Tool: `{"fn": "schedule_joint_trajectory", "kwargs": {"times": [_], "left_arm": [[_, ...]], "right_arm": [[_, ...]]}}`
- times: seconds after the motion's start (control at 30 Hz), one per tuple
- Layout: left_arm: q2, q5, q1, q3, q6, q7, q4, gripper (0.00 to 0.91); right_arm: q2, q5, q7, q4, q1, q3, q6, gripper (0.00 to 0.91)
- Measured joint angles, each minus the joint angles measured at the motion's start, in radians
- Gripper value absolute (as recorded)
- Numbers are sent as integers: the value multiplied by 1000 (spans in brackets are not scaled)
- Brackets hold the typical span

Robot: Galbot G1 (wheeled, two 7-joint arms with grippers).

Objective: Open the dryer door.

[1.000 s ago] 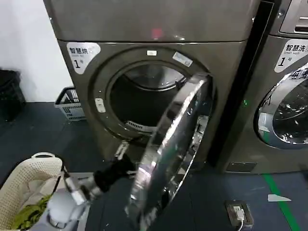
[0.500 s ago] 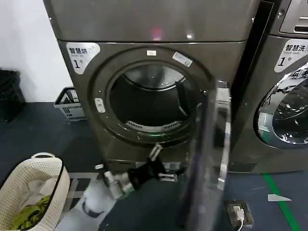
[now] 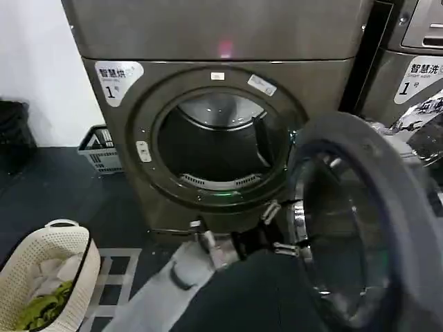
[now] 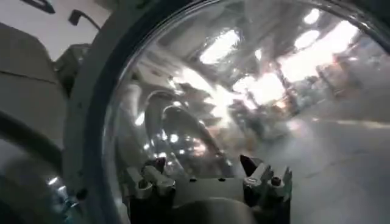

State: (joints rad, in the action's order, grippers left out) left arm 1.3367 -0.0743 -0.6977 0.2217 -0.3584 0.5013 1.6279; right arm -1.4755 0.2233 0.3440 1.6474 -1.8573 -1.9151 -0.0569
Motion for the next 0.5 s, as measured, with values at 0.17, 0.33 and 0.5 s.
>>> {"fn": "schedule_joint_trajectory", "kwargs": {"times": [0.17,0.33,0.5], "left_arm": [[52,-4,48,27,-6,-2,-80,907],[89,-2,80,43,-8,-1,-142,907],[120,1,100,61,-8,3,-192,907]], "right_arm": [[1,-69,77,-21,-2,-24,38,907],[3,-82,109,-44,-9,-41,46,907],[0,-87,109,-61,-16,-58,46,907]]}}
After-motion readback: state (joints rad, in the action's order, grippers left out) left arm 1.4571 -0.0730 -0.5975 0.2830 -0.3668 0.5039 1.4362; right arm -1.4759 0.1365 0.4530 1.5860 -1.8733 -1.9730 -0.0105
